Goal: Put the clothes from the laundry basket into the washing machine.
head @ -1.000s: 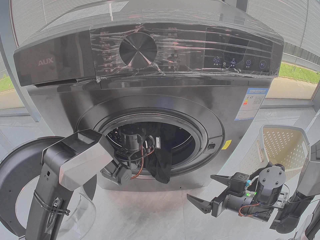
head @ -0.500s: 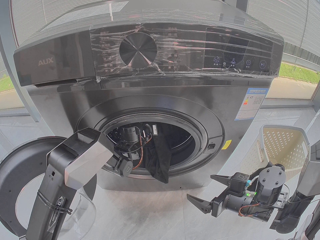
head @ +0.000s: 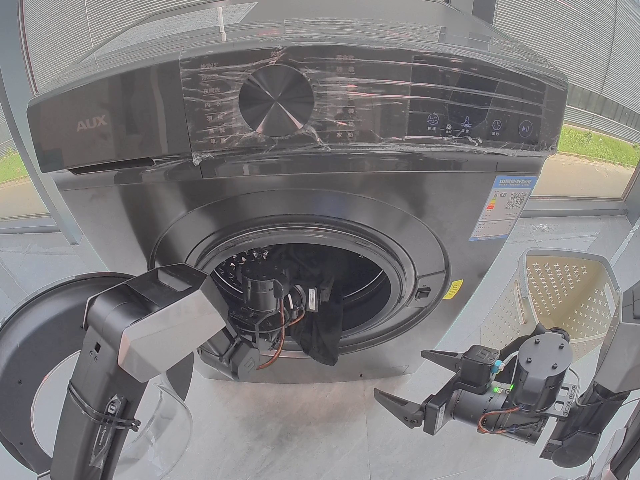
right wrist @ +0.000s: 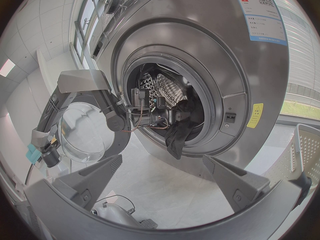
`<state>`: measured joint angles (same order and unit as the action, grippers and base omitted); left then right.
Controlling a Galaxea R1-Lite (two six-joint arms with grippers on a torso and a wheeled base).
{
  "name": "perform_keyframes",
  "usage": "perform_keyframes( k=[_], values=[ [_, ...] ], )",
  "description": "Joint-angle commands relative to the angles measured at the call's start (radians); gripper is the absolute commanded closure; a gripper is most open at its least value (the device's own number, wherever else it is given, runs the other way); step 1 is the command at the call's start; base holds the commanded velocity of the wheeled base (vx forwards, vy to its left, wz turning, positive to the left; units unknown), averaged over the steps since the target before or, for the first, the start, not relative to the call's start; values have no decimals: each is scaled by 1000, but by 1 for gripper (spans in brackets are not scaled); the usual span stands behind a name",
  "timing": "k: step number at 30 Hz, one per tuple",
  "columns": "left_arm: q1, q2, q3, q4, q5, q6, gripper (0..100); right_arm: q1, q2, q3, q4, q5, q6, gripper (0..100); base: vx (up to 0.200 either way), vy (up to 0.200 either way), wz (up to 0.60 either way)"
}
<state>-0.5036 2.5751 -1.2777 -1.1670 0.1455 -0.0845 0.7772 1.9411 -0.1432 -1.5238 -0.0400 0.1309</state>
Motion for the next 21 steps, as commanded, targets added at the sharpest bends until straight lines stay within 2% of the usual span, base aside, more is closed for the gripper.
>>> perform_keyframes(
  k=[1, 5, 21],
  values=[
    [-27, -72, 127, 4, -53, -1, 0, 2, 4, 1, -1, 0, 1, 0, 0, 0, 0],
    [-36, -73, 176, 4, -77, -1, 0, 2, 4, 1, 1, 0, 1, 0, 0, 0, 0],
    [-32, 45, 118, -5, -72, 0, 0, 24, 4, -3, -2, -1, 1, 0, 0, 0, 0]
  ],
)
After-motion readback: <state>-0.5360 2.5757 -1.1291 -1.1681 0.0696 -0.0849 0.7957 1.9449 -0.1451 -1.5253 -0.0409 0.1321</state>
